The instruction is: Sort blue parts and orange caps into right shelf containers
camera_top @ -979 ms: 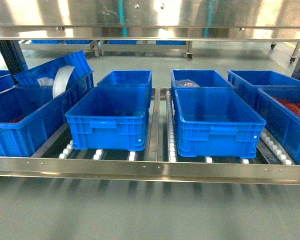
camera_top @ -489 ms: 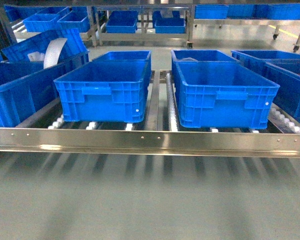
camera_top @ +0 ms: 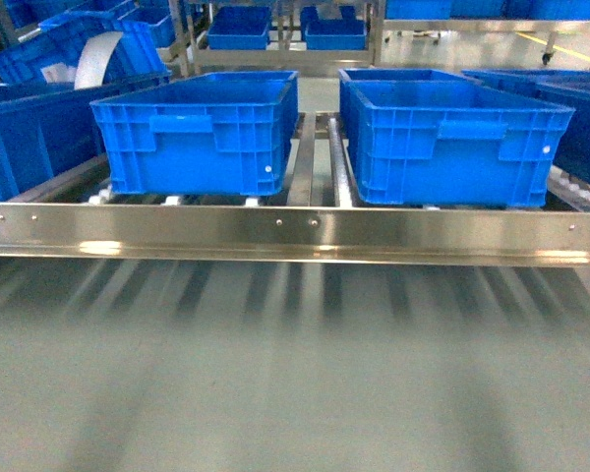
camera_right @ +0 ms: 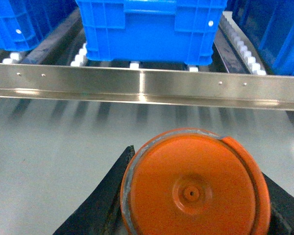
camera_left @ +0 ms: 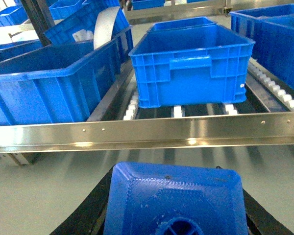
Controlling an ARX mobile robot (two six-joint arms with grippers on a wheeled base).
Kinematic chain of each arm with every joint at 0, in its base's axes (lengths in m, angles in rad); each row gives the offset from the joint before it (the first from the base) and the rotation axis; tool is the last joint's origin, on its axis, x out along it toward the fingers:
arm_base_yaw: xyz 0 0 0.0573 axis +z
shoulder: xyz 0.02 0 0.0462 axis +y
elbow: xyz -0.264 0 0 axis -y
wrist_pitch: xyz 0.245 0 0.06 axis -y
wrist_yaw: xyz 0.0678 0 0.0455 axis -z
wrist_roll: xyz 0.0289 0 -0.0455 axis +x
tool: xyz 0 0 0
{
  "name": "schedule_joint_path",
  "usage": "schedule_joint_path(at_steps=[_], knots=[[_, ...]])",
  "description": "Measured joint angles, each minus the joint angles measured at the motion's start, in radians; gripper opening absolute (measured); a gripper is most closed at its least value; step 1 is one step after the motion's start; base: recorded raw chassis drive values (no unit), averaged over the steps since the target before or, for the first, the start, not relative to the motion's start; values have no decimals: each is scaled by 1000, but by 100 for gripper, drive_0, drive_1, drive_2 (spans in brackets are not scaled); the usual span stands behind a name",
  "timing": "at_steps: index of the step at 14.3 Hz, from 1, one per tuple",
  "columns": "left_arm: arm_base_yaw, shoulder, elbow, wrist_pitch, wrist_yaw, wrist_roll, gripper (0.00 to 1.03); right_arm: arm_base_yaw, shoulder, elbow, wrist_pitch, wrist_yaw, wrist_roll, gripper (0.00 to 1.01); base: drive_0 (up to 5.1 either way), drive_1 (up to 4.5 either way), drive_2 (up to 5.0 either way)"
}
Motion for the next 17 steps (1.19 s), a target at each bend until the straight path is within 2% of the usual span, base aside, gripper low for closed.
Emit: schedule_joint_path(at_steps=[8,17], knots=[[0,0,-2,1,0,0,44,0,0,0,0,0,0,44,0,0,0],[0,-2,-2,1,1,0,44,-1,0,-1,-1,1,0,44,258,231,-505]])
